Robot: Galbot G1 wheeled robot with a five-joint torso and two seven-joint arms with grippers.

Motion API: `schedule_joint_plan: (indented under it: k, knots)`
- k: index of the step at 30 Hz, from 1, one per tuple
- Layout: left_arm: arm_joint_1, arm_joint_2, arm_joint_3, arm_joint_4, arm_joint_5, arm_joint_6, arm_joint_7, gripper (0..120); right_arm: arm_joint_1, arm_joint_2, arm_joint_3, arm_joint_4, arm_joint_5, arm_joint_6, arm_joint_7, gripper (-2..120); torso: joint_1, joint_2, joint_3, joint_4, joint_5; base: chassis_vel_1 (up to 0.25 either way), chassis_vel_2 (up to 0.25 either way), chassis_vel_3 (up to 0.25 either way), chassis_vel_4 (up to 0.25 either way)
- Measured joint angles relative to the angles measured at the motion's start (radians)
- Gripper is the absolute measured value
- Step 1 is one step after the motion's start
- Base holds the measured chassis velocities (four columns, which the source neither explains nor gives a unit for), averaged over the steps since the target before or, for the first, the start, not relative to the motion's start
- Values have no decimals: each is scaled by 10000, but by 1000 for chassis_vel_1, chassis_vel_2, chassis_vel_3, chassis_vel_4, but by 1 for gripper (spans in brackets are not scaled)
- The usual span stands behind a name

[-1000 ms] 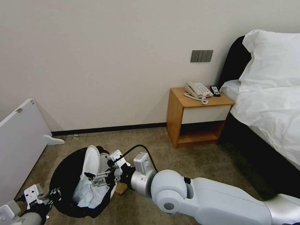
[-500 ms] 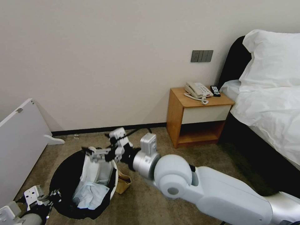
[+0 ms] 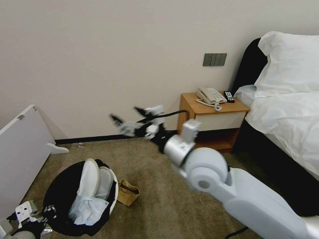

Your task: Pick up the trash bin, then pick up the garbage from the floor and place it into the trash bin.

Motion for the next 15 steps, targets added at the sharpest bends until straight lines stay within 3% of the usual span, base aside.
schedule_joint_plan:
  k: [11,13,15]
  knots:
    - [33,-55,-418,99,-18,0,56,2,-2288,-660,3423,564,-1110,996,-177,99,0,1,-1,3,-1,0,0,0,0]
    - [55,-81,-450,123,19,0,65,2,-3785,-686,4636,844,-2383,1325,-274,99,0,1,0,1,0,0,0,0,0]
    - [56,-102,-447,124,34,0,67,2,-4226,-673,4921,951,-2734,1376,-273,99,0,0,0,1,1,0,0,0,0]
